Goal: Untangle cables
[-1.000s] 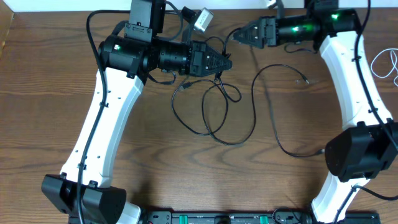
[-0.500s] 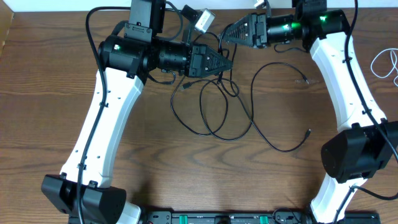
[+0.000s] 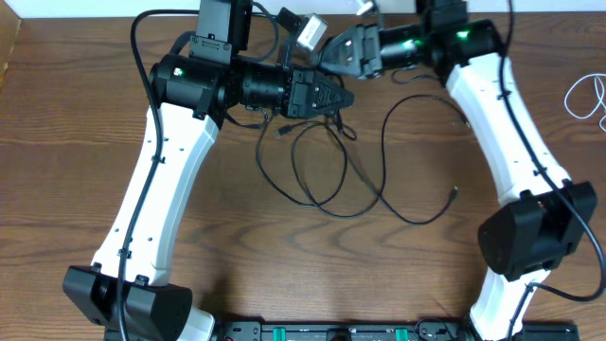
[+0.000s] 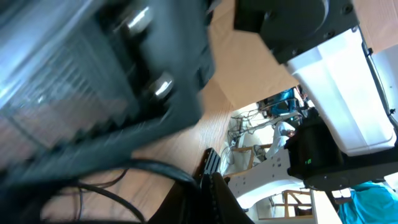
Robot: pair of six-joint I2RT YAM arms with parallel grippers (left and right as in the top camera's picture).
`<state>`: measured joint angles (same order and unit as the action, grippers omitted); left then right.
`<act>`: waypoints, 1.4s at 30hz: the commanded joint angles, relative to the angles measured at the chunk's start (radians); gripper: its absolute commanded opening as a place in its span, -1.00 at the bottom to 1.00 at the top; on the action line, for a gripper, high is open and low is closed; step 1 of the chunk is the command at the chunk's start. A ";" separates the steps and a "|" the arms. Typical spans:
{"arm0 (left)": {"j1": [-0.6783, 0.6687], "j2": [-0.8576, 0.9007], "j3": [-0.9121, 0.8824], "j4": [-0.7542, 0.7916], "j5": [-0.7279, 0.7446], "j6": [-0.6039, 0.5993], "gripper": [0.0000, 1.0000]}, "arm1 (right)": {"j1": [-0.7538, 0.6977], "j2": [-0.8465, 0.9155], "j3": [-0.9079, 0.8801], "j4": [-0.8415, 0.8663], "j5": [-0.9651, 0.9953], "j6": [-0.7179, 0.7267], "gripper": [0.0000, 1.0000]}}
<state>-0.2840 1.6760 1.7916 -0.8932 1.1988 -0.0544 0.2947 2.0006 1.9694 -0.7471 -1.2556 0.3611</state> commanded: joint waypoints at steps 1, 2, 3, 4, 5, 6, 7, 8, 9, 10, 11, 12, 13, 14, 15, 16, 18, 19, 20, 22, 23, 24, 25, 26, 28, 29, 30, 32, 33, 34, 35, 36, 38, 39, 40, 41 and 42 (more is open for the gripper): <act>0.003 -0.011 -0.002 0.004 0.020 0.018 -0.85 | 0.026 0.047 -0.016 -0.003 -0.047 0.008 0.30; 0.003 -0.011 -0.002 0.004 0.020 0.018 -0.85 | 0.028 0.048 -0.016 -0.003 -0.045 0.008 0.23; 0.003 -0.011 -0.002 0.004 0.020 0.018 -0.85 | 0.029 0.054 -0.016 -0.003 -0.038 -0.005 0.15; 0.003 -0.011 -0.002 0.004 0.020 0.018 -0.85 | 0.029 0.055 -0.016 -0.004 -0.029 -0.019 -0.04; 0.004 -0.011 -0.002 0.004 0.020 0.018 -0.85 | 0.028 0.055 -0.016 -0.006 -0.013 -0.030 -0.24; 0.005 -0.011 -0.002 0.004 0.016 0.017 -0.85 | 0.024 0.055 -0.016 -0.017 0.022 -0.037 -0.38; 0.007 -0.011 -0.002 0.003 0.013 0.017 -0.85 | 0.019 0.055 -0.016 -0.030 0.061 -0.037 -0.50; 0.011 -0.011 -0.002 0.003 0.012 0.017 -0.85 | 0.014 0.055 -0.016 -0.043 0.100 -0.038 -0.67; 0.014 -0.011 -0.002 0.003 0.012 0.017 -0.85 | 0.008 0.055 -0.016 -0.060 0.136 -0.045 -0.79; 0.019 -0.011 -0.002 0.004 0.012 0.017 -0.85 | 0.004 0.055 -0.016 -0.075 0.159 -0.045 -0.94; 0.024 -0.011 -0.002 0.004 0.006 0.017 -0.85 | -0.002 0.055 -0.017 -0.099 0.183 -0.053 -0.98; 0.029 -0.011 -0.002 0.003 -0.007 0.016 -0.85 | -0.008 0.055 -0.017 -0.119 0.198 -0.073 -0.98; 0.034 -0.011 -0.002 0.003 -0.025 0.016 -0.85 | -0.013 0.055 -0.017 -0.139 0.212 -0.096 -0.98; 0.037 -0.011 -0.002 0.003 -0.040 0.012 -0.85 | -0.017 0.055 -0.017 -0.159 0.233 -0.111 -0.98; 0.039 -0.011 -0.002 0.003 -0.073 -0.001 -0.85 | -0.021 0.055 -0.017 -0.184 0.276 -0.117 -0.98; 0.039 -0.011 -0.002 0.003 -0.110 -0.012 -0.85 | -0.025 0.055 -0.017 -0.212 0.336 -0.126 -0.98; 0.037 -0.011 -0.002 -0.006 -0.187 -0.029 -0.85 | -0.033 0.055 -0.017 -0.264 0.479 -0.131 -0.98; 0.032 -0.011 -0.003 -0.020 -0.237 -0.029 -0.85 | -0.039 0.055 -0.017 -0.283 0.545 -0.131 -0.98; 0.027 -0.011 -0.004 -0.033 -0.276 -0.029 -0.85 | -0.044 0.055 -0.017 -0.294 0.584 -0.131 -0.98; 0.012 -0.010 -0.007 -0.057 -0.351 -0.029 -0.83 | -0.055 0.055 -0.017 -0.311 0.641 -0.134 -0.98; 0.002 -0.010 -0.014 -0.064 -0.389 -0.029 -0.67 | -0.061 0.055 -0.016 -0.317 0.659 -0.135 -0.98; -0.012 -0.010 -0.024 -0.076 -0.449 -0.029 -0.38 | -0.072 0.055 -0.017 -0.322 0.662 -0.151 -0.98; -0.019 -0.009 -0.030 -0.081 -0.482 -0.029 -0.18 | -0.077 0.055 -0.016 -0.326 0.662 -0.157 -0.98; -0.026 -0.009 -0.037 -0.084 -0.515 -0.029 -0.01 | -0.084 0.055 -0.016 -0.333 0.662 -0.166 -0.98; -0.036 -0.010 -0.054 -0.086 -0.583 -0.029 0.45 | -0.098 0.055 -0.016 -0.348 0.637 -0.211 -0.98; -0.037 -0.009 -0.063 -0.085 -0.605 -0.029 0.61 | -0.101 0.055 -0.016 -0.357 0.622 -0.232 -0.98; -0.036 -0.009 -0.072 -0.082 -0.623 -0.029 0.68 | -0.108 0.055 -0.014 -0.371 0.603 -0.259 -0.98; -0.036 0.000 -0.094 -0.078 -0.663 -0.029 0.74 | -0.119 0.052 -0.013 -0.409 0.566 -0.319 -0.98; -0.036 0.008 -0.101 -0.074 -0.670 -0.029 0.77 | -0.123 0.052 -0.013 -0.423 0.559 -0.336 -0.98; -0.036 0.019 -0.108 -0.069 -0.669 -0.029 0.79 | -0.126 0.049 -0.013 -0.439 0.556 -0.350 -0.98; -0.036 0.035 -0.116 -0.060 -0.668 -0.029 0.83 | -0.129 0.046 -0.013 -0.457 0.556 -0.367 -0.98; -0.036 0.050 -0.121 -0.052 -0.669 -0.029 0.85 | -0.130 0.042 -0.013 -0.472 0.555 -0.385 -0.98; -0.036 0.092 -0.127 -0.024 -0.669 -0.030 0.87 | -0.132 0.032 -0.013 -0.510 0.548 -0.427 -0.98; -0.036 0.114 -0.127 -0.006 -0.669 -0.034 0.88 | -0.132 0.026 -0.013 -0.523 0.545 -0.443 -0.98; -0.035 0.134 -0.127 0.016 -0.669 -0.042 0.89 | -0.132 0.019 -0.013 -0.537 0.542 -0.457 -0.98; -0.033 0.158 -0.127 0.050 -0.669 -0.071 0.89 | -0.132 0.011 -0.013 -0.548 0.542 -0.467 -0.98; -0.028 0.177 -0.127 0.085 -0.669 -0.110 0.89 | -0.132 0.004 -0.013 -0.554 0.543 -0.470 -0.98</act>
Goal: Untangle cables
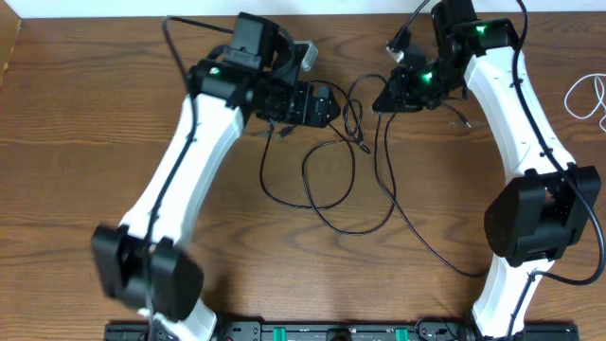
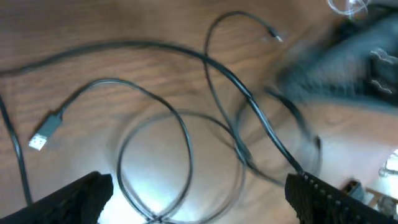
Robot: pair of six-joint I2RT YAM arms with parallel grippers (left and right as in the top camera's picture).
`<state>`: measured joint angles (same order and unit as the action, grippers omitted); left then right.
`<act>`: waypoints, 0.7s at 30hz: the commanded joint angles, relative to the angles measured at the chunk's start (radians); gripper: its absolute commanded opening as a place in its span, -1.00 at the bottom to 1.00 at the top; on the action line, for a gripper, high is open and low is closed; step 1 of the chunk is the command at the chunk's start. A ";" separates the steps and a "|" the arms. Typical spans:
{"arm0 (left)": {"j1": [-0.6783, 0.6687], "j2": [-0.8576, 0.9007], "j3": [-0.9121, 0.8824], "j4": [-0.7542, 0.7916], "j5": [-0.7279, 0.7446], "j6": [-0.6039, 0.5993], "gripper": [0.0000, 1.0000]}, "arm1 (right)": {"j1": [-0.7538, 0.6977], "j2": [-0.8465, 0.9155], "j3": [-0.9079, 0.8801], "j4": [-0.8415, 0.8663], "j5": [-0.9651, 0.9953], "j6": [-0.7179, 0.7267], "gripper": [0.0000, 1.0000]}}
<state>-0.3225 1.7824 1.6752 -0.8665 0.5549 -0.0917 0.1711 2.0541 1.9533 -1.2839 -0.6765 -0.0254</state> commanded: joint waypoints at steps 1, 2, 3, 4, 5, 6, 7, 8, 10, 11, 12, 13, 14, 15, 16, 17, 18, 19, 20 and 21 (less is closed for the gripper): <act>0.016 0.087 -0.011 0.095 -0.026 -0.119 0.89 | -0.008 -0.056 0.003 -0.022 -0.036 -0.089 -0.98; 0.026 0.111 -0.011 0.151 -0.025 -0.197 0.90 | -0.009 -0.067 0.003 -0.023 -0.033 -0.089 -0.98; 0.033 0.126 -0.011 0.188 -0.025 -0.254 0.90 | -0.009 -0.073 0.003 -0.023 -0.033 -0.093 -0.98; 0.039 0.138 -0.011 0.215 -0.024 -0.301 0.90 | -0.009 -0.077 0.003 -0.022 -0.032 -0.093 -0.98; 0.042 0.148 -0.011 0.237 -0.024 -0.344 0.90 | -0.009 -0.081 0.003 -0.022 -0.032 -0.095 -0.98; 0.043 0.160 -0.011 0.258 -0.021 -0.388 0.90 | -0.009 -0.082 0.003 -0.021 -0.032 -0.095 -0.98; 0.043 0.169 -0.011 0.272 -0.017 -0.411 0.90 | -0.009 -0.084 0.003 -0.022 -0.032 -0.095 -0.98; 0.042 0.174 -0.011 0.281 -0.017 -0.422 0.90 | -0.009 -0.084 0.003 -0.022 -0.030 -0.095 -0.98; 0.037 0.180 -0.011 0.287 -0.017 -0.435 0.91 | -0.009 -0.084 0.003 -0.022 -0.021 -0.095 -0.98; 0.037 0.180 -0.011 0.287 -0.017 -0.442 0.91 | -0.009 -0.084 0.003 -0.021 -0.010 -0.095 -0.98; 0.037 0.180 -0.011 0.287 -0.017 -0.446 0.91 | -0.009 -0.084 0.003 -0.022 -0.002 -0.095 -0.98; 0.037 0.179 -0.011 0.289 -0.016 -0.448 0.91 | -0.009 -0.084 0.003 -0.022 0.001 -0.095 -0.98; 0.037 0.179 -0.011 0.291 -0.017 -0.460 0.91 | -0.009 -0.084 0.003 -0.022 0.001 -0.095 -0.98; 0.038 0.179 -0.011 0.298 -0.016 -0.482 0.91 | -0.009 -0.084 0.003 -0.022 0.001 -0.095 -0.98; 0.038 0.179 -0.011 0.304 -0.014 -0.496 0.91 | -0.009 -0.084 0.003 -0.021 0.001 -0.095 -0.98; 0.038 0.179 -0.011 0.316 -0.001 -0.502 0.91 | -0.009 -0.084 0.003 -0.021 0.002 -0.095 -0.98; 0.037 0.179 -0.011 0.329 0.011 -0.510 0.91 | -0.009 -0.084 0.003 -0.022 0.004 -0.095 -0.98; 0.035 0.179 -0.011 0.337 0.013 -0.526 0.91 | -0.009 -0.084 0.003 -0.022 0.005 -0.095 -0.98; 0.032 0.179 -0.011 0.340 0.009 -0.550 0.91 | -0.009 -0.084 0.003 -0.022 0.005 -0.095 -0.98; 0.029 0.180 -0.011 0.341 0.009 -0.570 0.92 | -0.009 -0.084 0.003 -0.021 0.005 -0.095 -0.98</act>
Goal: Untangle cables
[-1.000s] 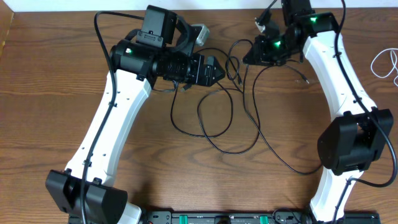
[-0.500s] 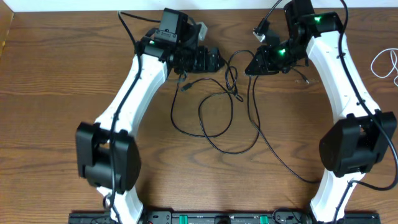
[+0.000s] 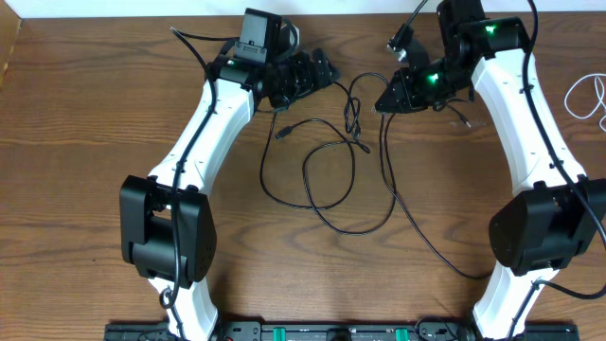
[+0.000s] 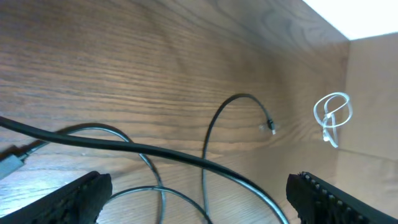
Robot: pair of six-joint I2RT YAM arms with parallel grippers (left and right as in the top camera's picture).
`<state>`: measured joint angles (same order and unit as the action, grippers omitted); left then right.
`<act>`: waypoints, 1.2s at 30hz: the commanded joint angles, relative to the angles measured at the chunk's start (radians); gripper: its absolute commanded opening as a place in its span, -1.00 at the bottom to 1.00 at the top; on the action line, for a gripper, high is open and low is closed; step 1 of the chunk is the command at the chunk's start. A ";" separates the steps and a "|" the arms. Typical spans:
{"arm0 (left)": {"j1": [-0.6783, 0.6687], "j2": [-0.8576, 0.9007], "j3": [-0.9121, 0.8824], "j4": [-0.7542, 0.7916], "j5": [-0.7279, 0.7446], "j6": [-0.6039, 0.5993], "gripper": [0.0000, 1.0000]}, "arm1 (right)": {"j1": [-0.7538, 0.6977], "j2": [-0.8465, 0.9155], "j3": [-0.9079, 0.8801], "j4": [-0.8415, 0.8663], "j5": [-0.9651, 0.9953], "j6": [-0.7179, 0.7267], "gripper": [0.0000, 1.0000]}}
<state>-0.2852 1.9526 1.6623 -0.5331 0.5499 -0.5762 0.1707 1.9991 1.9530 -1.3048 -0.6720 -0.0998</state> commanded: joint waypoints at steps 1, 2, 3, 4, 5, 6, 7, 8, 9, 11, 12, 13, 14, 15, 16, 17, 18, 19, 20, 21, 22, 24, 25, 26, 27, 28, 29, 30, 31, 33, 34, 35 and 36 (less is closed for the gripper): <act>-0.014 0.012 0.002 0.008 0.014 -0.111 0.91 | -0.008 -0.029 0.003 0.000 0.000 -0.021 -0.98; -0.020 0.016 0.002 0.008 0.014 -0.130 0.91 | -0.008 -0.029 0.003 0.000 0.000 -0.021 -0.98; -0.031 0.025 0.002 0.008 0.014 -0.158 0.91 | -0.008 -0.029 0.003 -0.001 0.000 -0.021 -0.98; -0.042 0.037 0.002 0.008 0.014 -0.174 0.91 | -0.007 -0.029 0.003 -0.001 0.000 -0.021 -0.98; -0.049 0.045 0.002 0.008 0.014 -0.186 0.91 | -0.006 -0.029 0.003 0.000 0.000 -0.021 -0.98; -0.057 0.060 0.002 0.013 0.014 -0.193 0.89 | -0.006 -0.029 0.003 0.000 0.000 -0.021 -0.98; -0.063 0.072 0.002 0.017 0.014 -0.200 0.85 | -0.006 -0.029 0.004 -0.001 0.000 -0.021 -0.98; -0.069 0.089 0.002 0.024 0.014 -0.211 0.78 | -0.006 -0.029 0.003 -0.001 0.000 -0.021 -0.98; -0.072 0.100 0.002 0.028 0.014 -0.220 0.64 | -0.006 -0.029 0.003 -0.002 0.000 -0.021 -0.98; -0.074 0.124 0.002 0.043 0.015 -0.230 0.05 | -0.006 -0.029 0.003 -0.007 0.000 -0.021 -0.98; -0.074 0.135 0.002 0.049 0.014 -0.230 -0.36 | -0.007 -0.029 0.003 -0.010 0.000 -0.022 -0.98; -0.072 0.140 0.002 0.050 0.003 -0.230 -0.56 | -0.008 -0.029 0.003 -0.013 0.001 -0.022 -0.98; -0.068 0.140 0.002 0.049 -0.015 -0.230 -0.85 | -0.008 -0.029 0.003 -0.014 0.002 -0.022 -0.98; -0.060 0.139 0.002 0.050 -0.029 -0.222 -0.85 | -0.008 -0.029 0.003 -0.016 0.010 -0.022 -0.98; -0.050 0.134 0.003 0.051 -0.036 -0.205 -0.85 | -0.008 -0.029 0.003 -0.016 0.018 -0.022 -0.98; -0.035 0.126 0.004 0.051 -0.050 -0.182 -0.85 | -0.011 -0.029 0.003 -0.017 0.029 -0.021 -0.98; -0.021 0.114 0.004 0.048 -0.062 -0.167 -0.85 | -0.014 -0.029 0.003 -0.020 0.034 -0.021 -0.98; 0.015 0.085 0.004 0.033 -0.077 -0.129 -0.85 | -0.028 -0.029 0.003 -0.027 0.040 -0.021 -0.98; 0.034 0.069 0.004 0.021 -0.083 -0.117 -0.85 | -0.040 -0.029 0.003 -0.031 0.042 -0.021 -0.98; 0.058 0.044 0.004 0.002 -0.093 -0.104 -0.85 | -0.052 -0.029 0.003 -0.032 0.042 -0.020 -0.98; 0.079 0.023 0.004 -0.011 -0.098 -0.085 -0.85 | -0.069 -0.029 0.003 -0.032 0.047 -0.016 -0.98; 0.124 -0.028 0.004 -0.043 -0.099 -0.045 -0.85 | -0.099 -0.029 0.003 -0.028 0.087 0.025 -0.98; 0.151 -0.060 0.004 -0.063 -0.099 -0.023 -0.85 | -0.119 -0.029 0.003 -0.025 0.118 0.050 -0.98; 0.171 -0.086 0.004 -0.082 -0.100 -0.005 -0.85 | -0.132 -0.029 0.003 -0.023 0.136 0.061 -0.98; 0.191 -0.114 0.004 -0.099 -0.100 0.012 -0.85 | -0.150 -0.029 0.003 -0.020 0.163 0.075 -0.98; 0.211 -0.145 0.004 -0.121 -0.110 0.025 -0.85 | -0.163 -0.029 0.003 -0.019 0.187 0.089 -0.98; 0.228 -0.174 0.004 -0.143 -0.123 0.032 -0.85 | -0.179 -0.029 0.003 -0.019 0.213 0.104 -0.98; 0.242 -0.200 0.004 -0.161 -0.136 0.041 -0.85 | -0.190 -0.029 0.003 -0.018 0.229 0.111 -0.98; 0.256 -0.229 0.004 -0.180 -0.148 0.053 -0.85 | -0.204 -0.029 0.003 -0.016 0.236 0.111 -0.97; 0.271 -0.274 0.004 -0.209 -0.151 0.074 -0.85 | -0.222 -0.029 0.003 -0.008 0.234 0.111 -0.98; 0.274 -0.289 0.004 -0.220 -0.151 0.084 -0.85 | -0.231 -0.031 0.004 0.006 0.223 0.109 -0.98; 0.274 -0.303 0.004 -0.234 -0.151 0.095 -0.85 | -0.238 -0.035 0.008 0.018 0.208 0.101 -0.98; 0.274 -0.312 0.004 -0.246 -0.153 0.098 -0.85 | -0.246 -0.040 0.017 0.032 0.187 0.093 -0.98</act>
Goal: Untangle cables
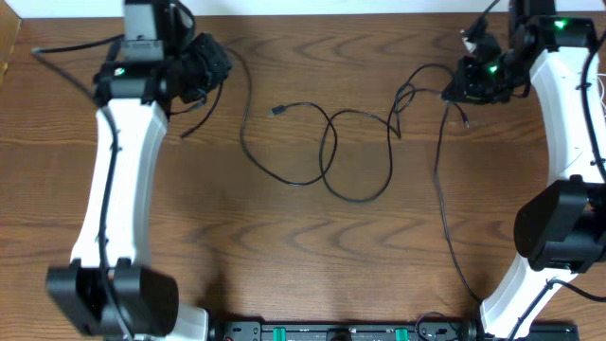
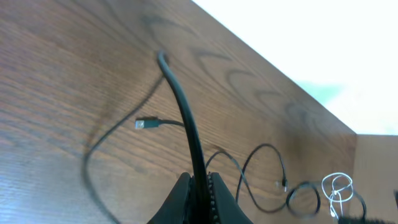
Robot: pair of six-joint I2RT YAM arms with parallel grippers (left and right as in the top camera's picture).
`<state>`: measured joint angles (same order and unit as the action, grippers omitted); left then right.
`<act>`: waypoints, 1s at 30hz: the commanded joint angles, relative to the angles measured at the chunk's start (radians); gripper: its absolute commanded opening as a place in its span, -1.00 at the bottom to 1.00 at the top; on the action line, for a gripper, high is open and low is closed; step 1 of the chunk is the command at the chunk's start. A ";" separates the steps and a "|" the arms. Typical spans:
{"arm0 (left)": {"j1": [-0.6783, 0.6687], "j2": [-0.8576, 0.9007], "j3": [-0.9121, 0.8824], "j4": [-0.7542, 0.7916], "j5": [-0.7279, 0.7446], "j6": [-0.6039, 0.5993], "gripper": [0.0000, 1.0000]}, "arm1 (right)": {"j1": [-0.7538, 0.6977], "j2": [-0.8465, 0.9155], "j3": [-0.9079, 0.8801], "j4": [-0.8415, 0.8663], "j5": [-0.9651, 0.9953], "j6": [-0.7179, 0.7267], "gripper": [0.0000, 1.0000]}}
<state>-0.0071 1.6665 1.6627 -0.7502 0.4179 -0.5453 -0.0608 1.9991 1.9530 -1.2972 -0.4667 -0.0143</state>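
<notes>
Thin black cables (image 1: 331, 156) lie looped over each other mid-table, with a USB plug (image 1: 277, 111) at one free end. My left gripper (image 1: 206, 68) is at the back left, shut on a black cable (image 2: 180, 99) that runs out between the fingers (image 2: 198, 186) toward the plug (image 2: 144, 124). My right gripper (image 1: 464, 80) is at the back right. A cable from the loops runs into it, and it looks shut on that cable. Another strand (image 1: 441, 180) trails from there toward the front right.
A white cable coil (image 2: 336, 186) lies at the table's far right, apart from the black ones. The arm bases and a black rail (image 1: 331, 332) line the front edge. The table's back edge (image 1: 312, 14) is just behind both grippers.
My left gripper was open at the back centre and is now shut on a cable at the back left. The right gripper has shifted right. The loops between them are drawn out wider.
At first both grippers were close together at the back centre, over a tight tangle. Then the left gripper was open above the loops, with the right one beside them. Now the grippers are far apart and the cables are spread across the middle of the table.
</notes>
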 commanded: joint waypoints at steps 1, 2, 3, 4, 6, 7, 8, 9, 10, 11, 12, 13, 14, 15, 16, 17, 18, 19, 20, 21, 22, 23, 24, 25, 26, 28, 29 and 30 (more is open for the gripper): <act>-0.005 -0.032 0.003 -0.044 -0.024 0.067 -0.85 | -0.025 -0.047 0.034 0.040 -0.039 0.006 -0.98; -0.005 -0.034 0.003 -0.056 -0.027 0.067 -0.85 | -0.038 -0.057 0.059 0.055 -0.060 0.006 -0.98; -0.005 -0.034 0.003 -0.068 -0.032 0.067 -0.85 | -0.052 -0.066 0.088 0.066 -0.076 0.006 -0.98; -0.005 -0.034 0.003 -0.082 -0.046 0.067 -0.85 | -0.071 -0.078 0.130 0.075 -0.091 0.014 -0.98; -0.005 -0.032 0.003 -0.106 -0.069 0.067 -0.85 | -0.108 -0.094 0.216 0.082 -0.093 0.044 -0.98; -0.005 -0.032 0.003 -0.113 -0.072 0.068 -0.85 | -0.130 -0.102 0.265 0.086 -0.092 0.055 -0.98; -0.005 -0.032 0.003 -0.120 -0.072 0.068 -0.85 | -0.161 -0.113 0.329 0.093 -0.085 0.074 -0.98; -0.005 -0.032 0.003 -0.123 -0.072 0.071 -0.85 | -0.186 -0.121 0.375 0.100 -0.073 0.093 -0.98; -0.005 -0.032 0.003 -0.124 -0.072 0.076 -0.85 | -0.213 -0.129 0.420 0.109 -0.053 0.116 -0.98; -0.005 -0.032 0.003 -0.125 -0.072 0.082 -0.85 | -0.247 -0.137 0.470 0.121 -0.017 0.146 -0.98; -0.006 -0.032 0.003 -0.126 -0.072 0.081 -0.85 | -0.274 -0.142 0.505 0.130 0.016 0.171 -0.98; -0.005 -0.032 0.003 -0.126 -0.072 0.081 -0.85 | -0.324 -0.149 0.559 0.146 0.082 0.208 -0.98; -0.005 -0.032 0.003 -0.126 -0.072 0.081 -0.85 | -0.359 -0.150 0.587 0.155 0.129 0.230 -0.98; -0.006 -0.032 0.003 -0.126 -0.072 0.081 -0.85 | -0.390 -0.150 0.608 0.158 0.164 0.247 -0.98; -0.006 -0.032 0.003 -0.126 -0.071 0.081 -0.85 | -0.430 -0.150 0.624 0.165 0.207 0.262 -0.98; -0.006 -0.032 0.003 -0.127 -0.072 0.081 -0.85 | -0.463 -0.150 0.625 0.175 0.236 0.272 -0.98; -0.005 -0.032 0.003 -0.128 -0.072 0.081 -0.85 | -0.497 -0.149 0.625 0.183 0.252 0.277 -0.98; -0.005 -0.032 0.003 -0.128 -0.072 0.081 -0.85 | -0.533 -0.145 0.624 0.189 0.256 0.280 -0.98; -0.006 -0.032 0.003 -0.128 -0.072 0.081 -0.85 | -0.575 -0.135 0.624 0.195 0.256 0.282 -0.98; -0.005 -0.032 0.003 -0.128 -0.072 0.081 -0.85 | -0.611 -0.123 0.624 0.200 0.256 0.293 -0.98; -0.006 -0.032 0.003 -0.128 -0.072 0.081 -0.85 | -0.649 -0.106 0.624 0.204 0.255 0.309 -0.98; -0.005 -0.032 0.003 -0.128 -0.072 0.081 -0.85 | -0.682 -0.088 0.624 0.206 0.255 0.323 -0.98; -0.005 -0.032 0.003 -0.128 -0.072 0.081 -0.85 | -0.710 -0.069 0.624 0.205 0.254 0.333 -0.98; -0.005 -0.032 0.003 -0.128 -0.072 0.081 -0.85 | -0.733 -0.048 0.624 0.202 0.250 0.332 -0.98; -0.005 -0.032 0.003 -0.128 -0.072 0.081 -0.85 | -0.748 -0.030 0.624 0.195 0.246 0.332 -0.98; -0.006 -0.032 0.003 -0.128 -0.072 0.081 -0.85 | -0.763 0.007 0.624 0.169 0.247 0.329 -0.98; -0.006 -0.032 0.003 -0.128 -0.072 0.081 -0.85 | -0.763 0.029 0.624 0.154 0.247 0.321 -0.98; -0.006 -0.032 0.003 -0.128 -0.072 0.081 -0.85 | -0.763 0.044 0.624 0.146 0.247 0.317 -0.98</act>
<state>-0.0132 1.6291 1.6627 -0.8753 0.3599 -0.4885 -0.8246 1.9987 2.5813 -1.1339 -0.2253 0.2859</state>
